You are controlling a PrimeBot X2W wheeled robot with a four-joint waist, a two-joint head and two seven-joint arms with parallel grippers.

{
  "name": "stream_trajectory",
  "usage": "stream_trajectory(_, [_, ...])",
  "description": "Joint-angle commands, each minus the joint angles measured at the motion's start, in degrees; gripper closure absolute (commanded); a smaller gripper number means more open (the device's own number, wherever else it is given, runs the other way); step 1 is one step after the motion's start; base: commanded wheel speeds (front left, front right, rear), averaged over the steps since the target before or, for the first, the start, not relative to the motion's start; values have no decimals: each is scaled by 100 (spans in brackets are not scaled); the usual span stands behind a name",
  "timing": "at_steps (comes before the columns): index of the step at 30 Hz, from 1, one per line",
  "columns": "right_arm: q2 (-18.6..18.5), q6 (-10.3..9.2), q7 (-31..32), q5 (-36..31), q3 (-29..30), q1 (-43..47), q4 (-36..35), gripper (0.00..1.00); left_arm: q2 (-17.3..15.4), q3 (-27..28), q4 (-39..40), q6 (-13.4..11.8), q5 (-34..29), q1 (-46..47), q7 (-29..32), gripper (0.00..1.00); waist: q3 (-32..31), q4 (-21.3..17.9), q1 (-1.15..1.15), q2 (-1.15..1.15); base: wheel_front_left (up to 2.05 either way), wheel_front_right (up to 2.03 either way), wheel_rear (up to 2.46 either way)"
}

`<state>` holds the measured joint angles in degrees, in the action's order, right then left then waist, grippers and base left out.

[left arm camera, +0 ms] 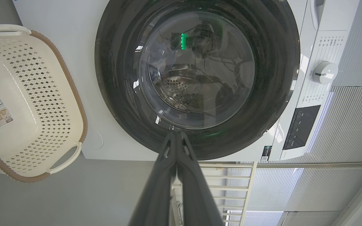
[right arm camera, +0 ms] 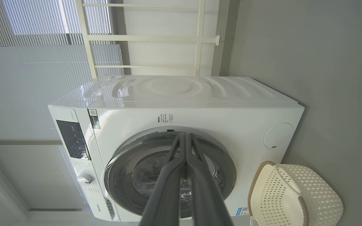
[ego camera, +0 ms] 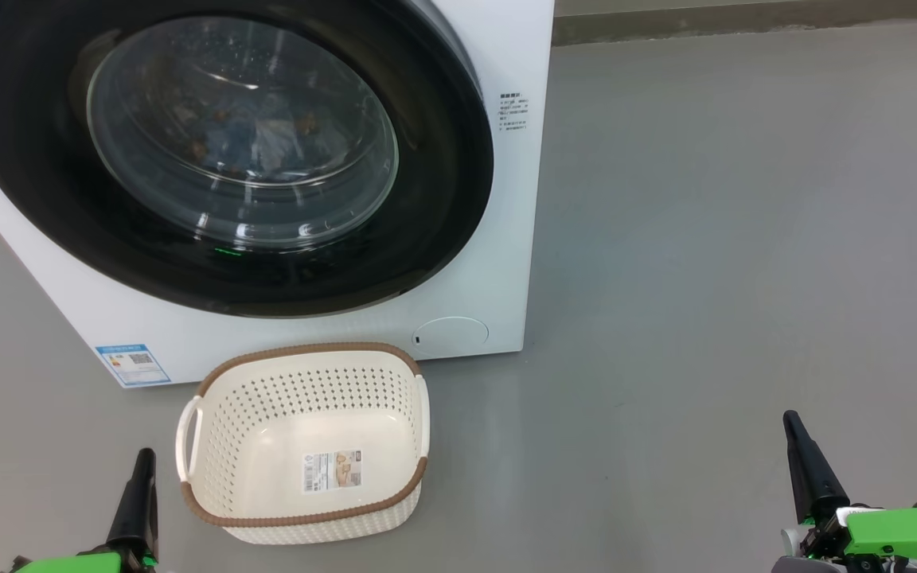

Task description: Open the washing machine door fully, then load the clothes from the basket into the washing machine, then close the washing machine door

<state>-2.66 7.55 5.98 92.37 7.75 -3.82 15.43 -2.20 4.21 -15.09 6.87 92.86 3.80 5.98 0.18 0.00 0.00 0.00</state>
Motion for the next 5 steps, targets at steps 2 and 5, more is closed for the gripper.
stream_trajectory(2, [-31, -6, 44, -14, -131, -236, -141, 100, -93, 201, 105, 62, -45, 236, 26, 100, 0, 0, 0, 0, 0, 0, 0])
stream_trajectory(5, [-31, -6, 44, -14, -130, -236, -141, 100, -91, 202, 105, 62, -46, 236, 28, 100, 0, 0, 0, 0, 0, 0, 0])
